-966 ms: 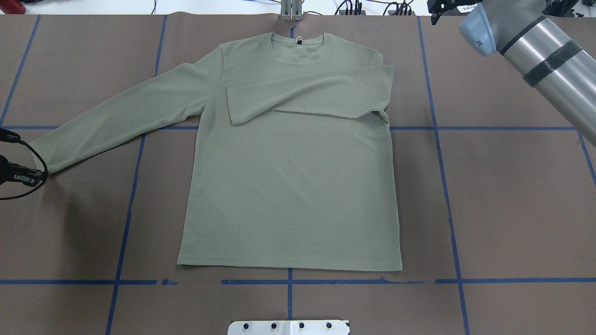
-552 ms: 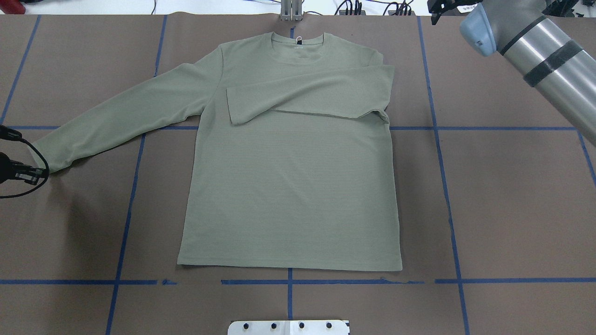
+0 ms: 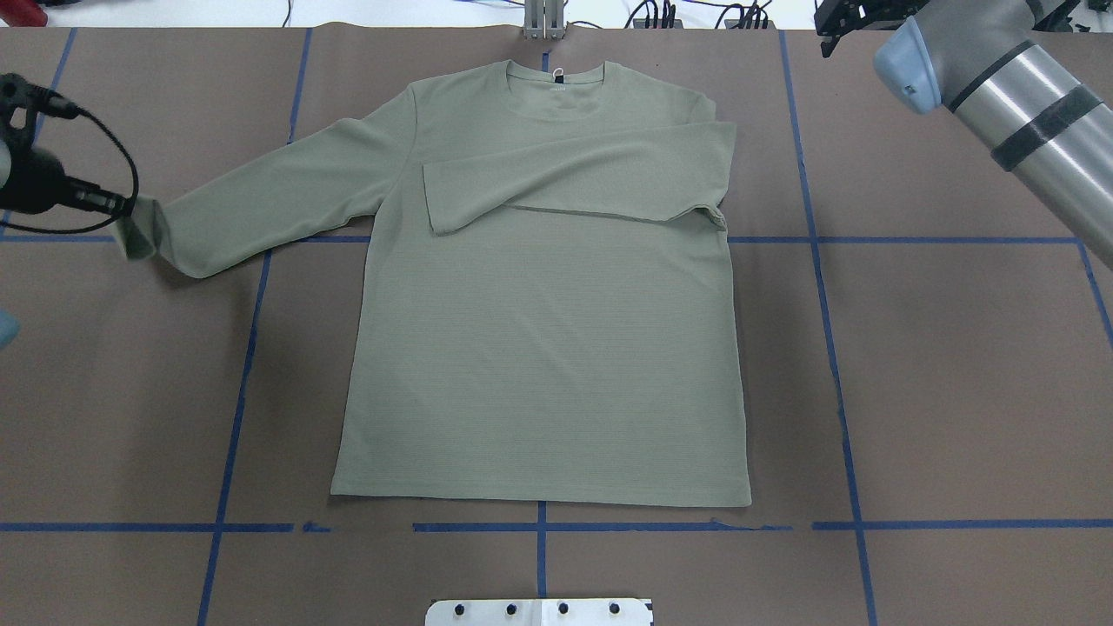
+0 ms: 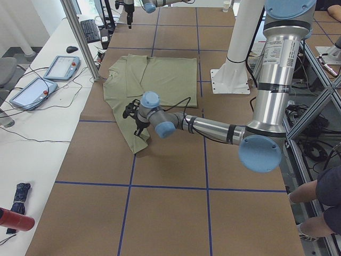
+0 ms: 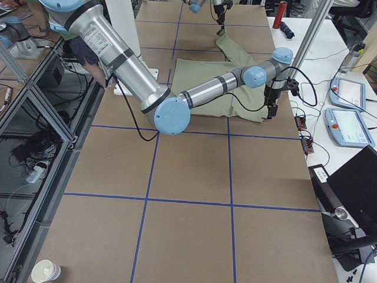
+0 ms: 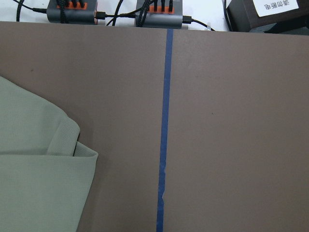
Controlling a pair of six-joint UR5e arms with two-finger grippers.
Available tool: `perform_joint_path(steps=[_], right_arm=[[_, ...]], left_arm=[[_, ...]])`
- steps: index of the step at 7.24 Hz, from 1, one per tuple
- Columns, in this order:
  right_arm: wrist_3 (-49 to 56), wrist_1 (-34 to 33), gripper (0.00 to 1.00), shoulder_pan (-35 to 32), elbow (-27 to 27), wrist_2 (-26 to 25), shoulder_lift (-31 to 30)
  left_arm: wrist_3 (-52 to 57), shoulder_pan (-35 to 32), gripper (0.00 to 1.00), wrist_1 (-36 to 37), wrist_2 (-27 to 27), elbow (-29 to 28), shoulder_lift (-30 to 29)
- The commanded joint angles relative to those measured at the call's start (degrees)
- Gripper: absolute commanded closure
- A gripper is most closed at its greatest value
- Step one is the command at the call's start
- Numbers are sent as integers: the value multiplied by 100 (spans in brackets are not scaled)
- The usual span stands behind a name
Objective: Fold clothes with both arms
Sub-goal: 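Carry the other sleeve with the left gripper across the shirt body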
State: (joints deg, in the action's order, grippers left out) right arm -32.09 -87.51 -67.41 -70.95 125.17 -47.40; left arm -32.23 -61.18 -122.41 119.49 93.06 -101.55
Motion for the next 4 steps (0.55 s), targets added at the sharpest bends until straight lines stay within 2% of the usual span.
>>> perform_joint_path(steps=[1,3,4], right_arm=[[263,-3,0,-149,2,25,-172],[519,-47,0,-368,2,34,-252],[520,-47,0,-378,-7,42,-252]], left_arm=[[-107,-43,100,1583,21,134,-1484],[-1376,53,100,1738,13,-128,-2653],[-2156,384,100,1747,-48,-513,-3373]])
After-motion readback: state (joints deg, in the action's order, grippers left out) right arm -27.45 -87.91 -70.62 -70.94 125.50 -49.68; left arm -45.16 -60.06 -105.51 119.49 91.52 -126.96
